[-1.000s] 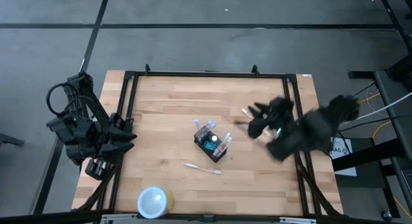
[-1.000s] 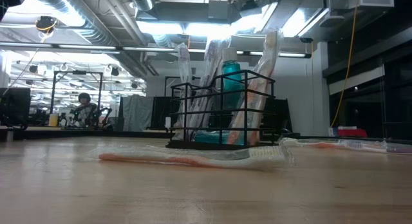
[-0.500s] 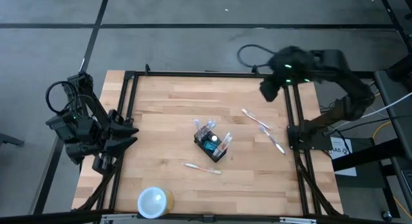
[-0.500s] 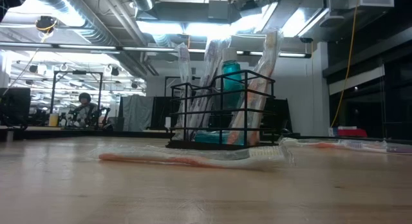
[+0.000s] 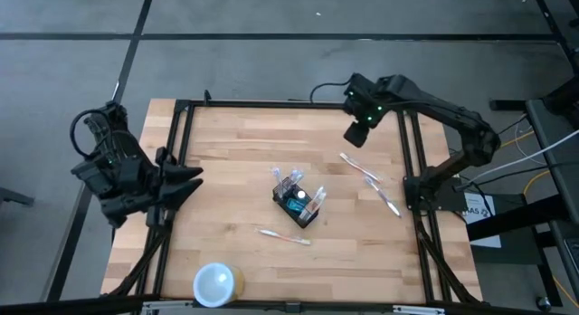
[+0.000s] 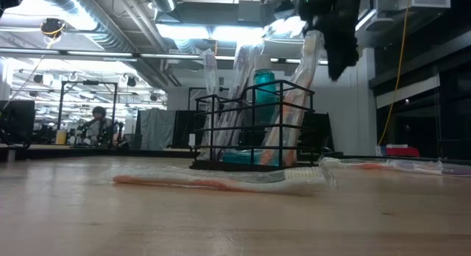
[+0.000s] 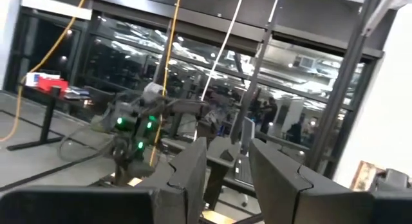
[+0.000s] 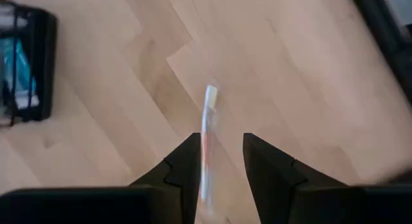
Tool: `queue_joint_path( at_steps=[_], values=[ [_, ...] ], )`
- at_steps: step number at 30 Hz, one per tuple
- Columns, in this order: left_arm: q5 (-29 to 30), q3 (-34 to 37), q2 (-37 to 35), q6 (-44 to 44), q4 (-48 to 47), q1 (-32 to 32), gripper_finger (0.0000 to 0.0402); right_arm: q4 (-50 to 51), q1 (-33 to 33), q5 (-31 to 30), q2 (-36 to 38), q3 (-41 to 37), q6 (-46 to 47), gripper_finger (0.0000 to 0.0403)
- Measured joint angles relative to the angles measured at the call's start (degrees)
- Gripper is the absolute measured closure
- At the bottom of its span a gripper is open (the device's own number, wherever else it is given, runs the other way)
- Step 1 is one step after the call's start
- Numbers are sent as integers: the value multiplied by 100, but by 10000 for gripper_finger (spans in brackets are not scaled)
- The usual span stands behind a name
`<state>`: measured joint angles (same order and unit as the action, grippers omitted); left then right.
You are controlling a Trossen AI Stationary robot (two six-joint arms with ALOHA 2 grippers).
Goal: Pick & Place toothbrushing station
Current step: Put the orange toothbrush into the wire organizer
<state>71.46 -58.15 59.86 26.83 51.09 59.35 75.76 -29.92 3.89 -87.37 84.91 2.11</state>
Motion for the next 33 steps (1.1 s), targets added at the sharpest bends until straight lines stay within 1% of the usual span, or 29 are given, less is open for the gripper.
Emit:
queue_joint_path(
  at_steps=[3,7,12,16,19,23,33],
  values=[
    [0,0,0,-32,0,-127,288,-825,-195,241,4,-662,122,286],
    [16,0,0,-56,15,-290,288,-1623,-358,494,-21,-1406,382,286],
    [19,0,-32,-158,20,-473,288,-1969,-416,445,-287,-1905,325,286],
    [18,0,-46,-226,18,-553,288,-2024,-416,281,-638,-1963,165,286],
    [17,0,-57,-341,25,-600,288,-2187,-414,287,-848,-1963,146,286],
    [17,0,-55,-415,22,-631,288,-2404,-393,497,-1072,-1963,133,286],
    [33,0,-55,-461,20,-711,288,-2609,-258,622,-1562,-1962,17,285]
  ],
)
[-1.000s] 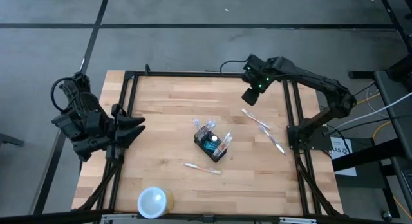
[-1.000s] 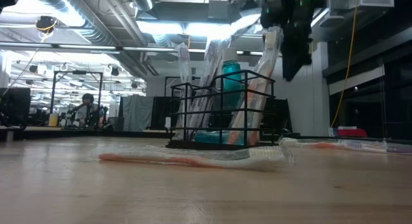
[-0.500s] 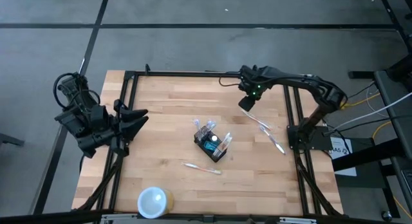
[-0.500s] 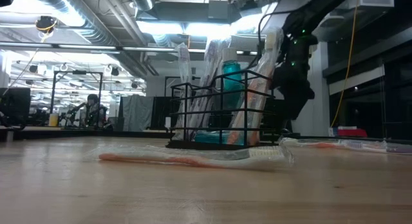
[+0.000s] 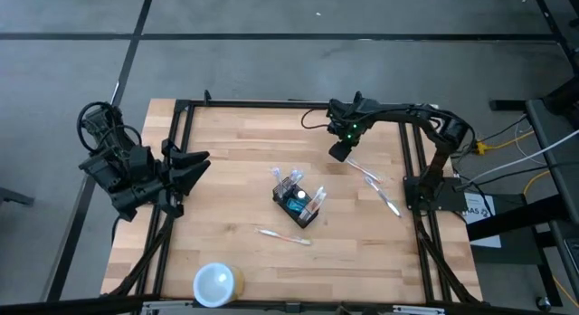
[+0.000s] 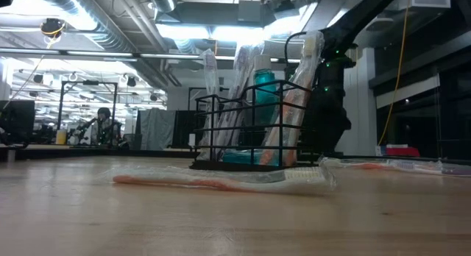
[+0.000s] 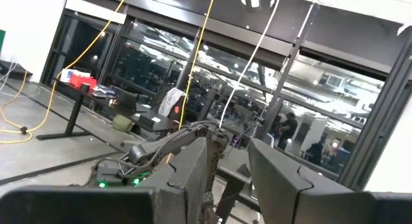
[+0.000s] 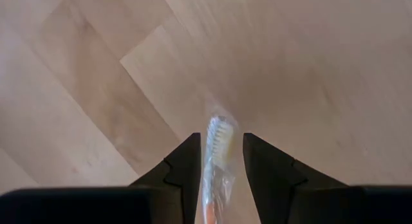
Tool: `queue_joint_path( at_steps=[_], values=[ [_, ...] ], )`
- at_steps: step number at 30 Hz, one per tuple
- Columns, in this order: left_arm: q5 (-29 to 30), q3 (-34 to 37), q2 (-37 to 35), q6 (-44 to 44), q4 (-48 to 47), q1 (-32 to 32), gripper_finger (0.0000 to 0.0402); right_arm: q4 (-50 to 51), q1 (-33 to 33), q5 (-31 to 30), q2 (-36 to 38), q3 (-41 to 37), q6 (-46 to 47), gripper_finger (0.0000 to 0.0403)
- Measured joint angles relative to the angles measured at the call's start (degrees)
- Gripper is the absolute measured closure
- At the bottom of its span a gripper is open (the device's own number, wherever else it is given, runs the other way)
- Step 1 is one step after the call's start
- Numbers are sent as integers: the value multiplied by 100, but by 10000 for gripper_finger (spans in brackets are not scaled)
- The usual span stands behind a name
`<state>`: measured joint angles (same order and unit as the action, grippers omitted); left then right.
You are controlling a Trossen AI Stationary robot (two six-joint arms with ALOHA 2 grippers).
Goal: Pick & Place toothbrushing station
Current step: Put the orange toothbrush into the wire organizer
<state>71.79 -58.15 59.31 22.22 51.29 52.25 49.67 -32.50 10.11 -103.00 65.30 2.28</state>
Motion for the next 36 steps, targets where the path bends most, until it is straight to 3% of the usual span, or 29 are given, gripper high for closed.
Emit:
queue_joint_path(
  at_steps=[18,21,26,31,36],
  values=[
    [28,0,-58,46,-2,13,288,-387,-1,2,-363,0,46,290],
    [28,0,-103,83,-2,13,288,-477,-1,-2,-363,0,134,312],
    [21,0,-144,164,-4,13,288,-490,26,-8,-363,0,175,391],
    [9,0,-168,258,-6,107,288,-468,192,-177,-268,0,326,399],
    [17,0,-173,361,-3,243,288,-476,582,-357,340,292,687,400]
  ],
)
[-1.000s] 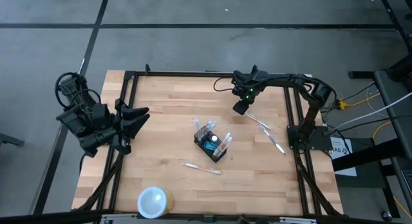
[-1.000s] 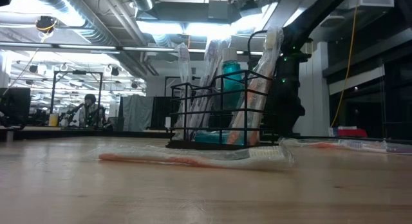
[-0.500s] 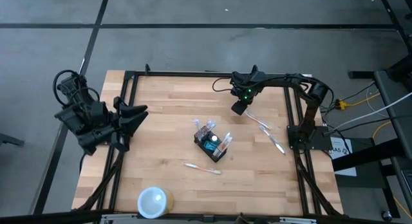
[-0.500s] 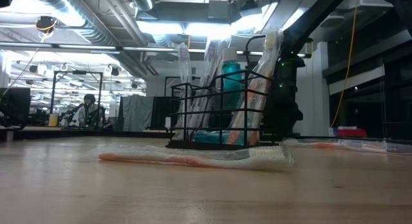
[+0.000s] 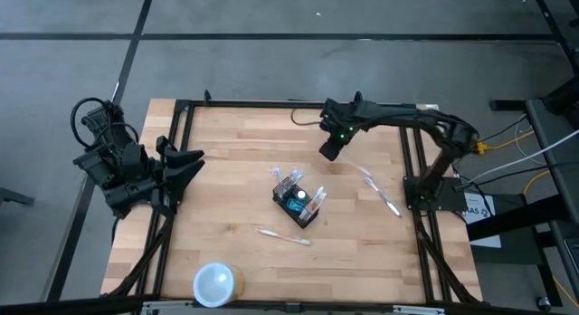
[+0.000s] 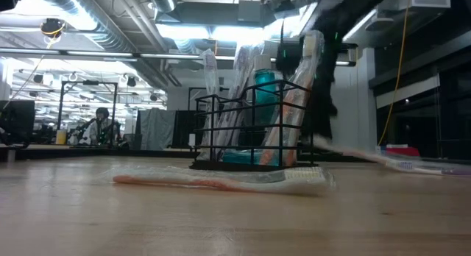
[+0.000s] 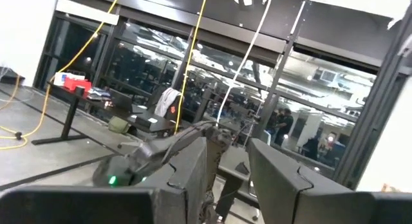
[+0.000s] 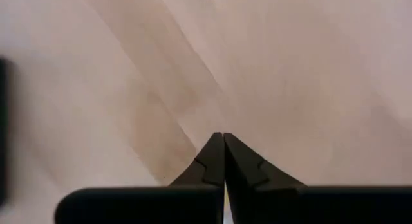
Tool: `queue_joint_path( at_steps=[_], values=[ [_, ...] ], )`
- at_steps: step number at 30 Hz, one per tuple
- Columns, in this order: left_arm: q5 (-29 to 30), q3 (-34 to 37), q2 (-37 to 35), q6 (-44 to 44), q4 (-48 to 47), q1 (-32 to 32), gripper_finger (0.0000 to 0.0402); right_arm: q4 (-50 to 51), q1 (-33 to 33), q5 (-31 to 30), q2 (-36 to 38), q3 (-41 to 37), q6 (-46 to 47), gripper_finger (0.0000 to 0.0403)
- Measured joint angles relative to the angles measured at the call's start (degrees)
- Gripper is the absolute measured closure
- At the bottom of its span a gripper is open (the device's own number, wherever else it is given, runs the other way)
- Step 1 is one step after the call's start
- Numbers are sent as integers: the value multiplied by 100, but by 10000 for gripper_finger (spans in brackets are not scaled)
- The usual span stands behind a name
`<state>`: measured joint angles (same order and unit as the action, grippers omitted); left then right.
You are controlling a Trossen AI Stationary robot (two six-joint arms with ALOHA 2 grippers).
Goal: Pick & Place toothbrushing station
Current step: Put the orange toothbrush into the wire organizer
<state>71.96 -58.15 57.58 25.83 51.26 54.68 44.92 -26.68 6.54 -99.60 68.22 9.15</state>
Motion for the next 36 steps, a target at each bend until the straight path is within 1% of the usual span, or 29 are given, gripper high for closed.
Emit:
queue_joint_path(
  at_steps=[6,9,13,17,23,25,27,30,33,36],
  values=[
    [-9,0,-27,83,0,193,288,83,582,-739,1174,486,890,401],
    [-15,0,-26,99,0,330,288,86,1036,-1126,1830,589,1510,402],
    [-26,0,-26,238,-4,515,288,-117,1905,-1829,2540,621,2416,402],
    [-104,0,-26,336,-1,648,288,-616,2931,-2737,2848,621,3111,402],
    [-321,0,-37,279,-2,850,288,-1619,4308,-3796,2690,621,3547,402],
    [-374,0,-22,219,-2,911,288,-1944,4677,-4193,2556,625,3597,402],
    [-418,0,11,188,-1,965,288,-1997,4962,-4472,2389,769,3699,403],
    [-424,0,47,124,-4,1026,288,-1998,5271,-4699,1981,1191,3718,403],
    [-441,0,66,89,-2,1061,288,-1898,5459,-4786,1526,1770,3602,403],
    [-518,0,73,44,-9,1066,288,-1368,5538,-4817,1095,2461,3540,403]
  ],
)
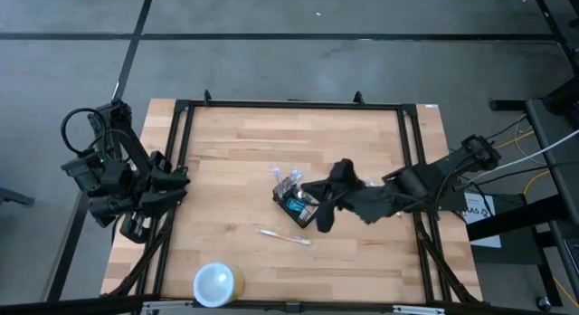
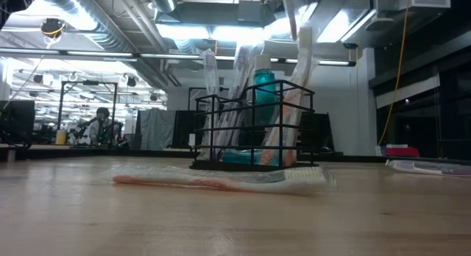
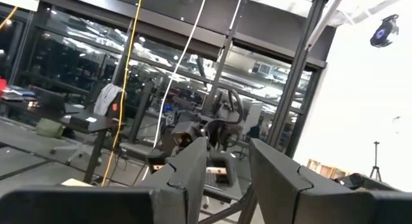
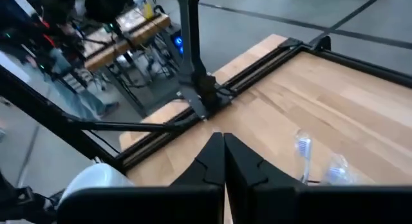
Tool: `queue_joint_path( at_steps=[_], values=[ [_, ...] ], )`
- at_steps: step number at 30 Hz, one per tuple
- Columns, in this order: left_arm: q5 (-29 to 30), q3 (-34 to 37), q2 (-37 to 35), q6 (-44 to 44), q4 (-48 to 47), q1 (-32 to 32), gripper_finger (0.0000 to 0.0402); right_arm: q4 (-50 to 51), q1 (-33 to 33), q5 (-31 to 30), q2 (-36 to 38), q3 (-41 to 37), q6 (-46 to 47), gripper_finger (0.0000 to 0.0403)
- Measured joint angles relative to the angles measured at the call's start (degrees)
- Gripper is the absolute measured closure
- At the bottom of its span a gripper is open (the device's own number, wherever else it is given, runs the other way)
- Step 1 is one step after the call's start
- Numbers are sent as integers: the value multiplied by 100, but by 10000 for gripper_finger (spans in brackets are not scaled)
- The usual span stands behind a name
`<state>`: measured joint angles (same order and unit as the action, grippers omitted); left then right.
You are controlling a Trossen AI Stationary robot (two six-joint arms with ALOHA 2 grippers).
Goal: Pick & Place toothbrushing station
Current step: Put the orange toothbrush into the wire organizer
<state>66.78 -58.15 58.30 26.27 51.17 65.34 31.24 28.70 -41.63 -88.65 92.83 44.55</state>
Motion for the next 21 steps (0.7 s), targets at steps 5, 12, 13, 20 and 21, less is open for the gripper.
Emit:
queue_joint_path(
  at_steps=[5,12,13,20,21],
  values=[
    [-164,0,7,-23,1,0,288,791,27,5,-560,918,-3,403],
    [-194,0,11,-27,-25,4,288,835,77,-171,-863,1661,-420,403],
    [-192,0,11,-20,-25,4,288,836,80,-228,-863,1725,-487,403],
    [-157,0,9,-1,-36,4,288,884,77,-251,-867,1811,-616,403],
    [-157,0,9,-1,-36,4,288,920,77,-251,-880,1812,-602,403]
  ],
)
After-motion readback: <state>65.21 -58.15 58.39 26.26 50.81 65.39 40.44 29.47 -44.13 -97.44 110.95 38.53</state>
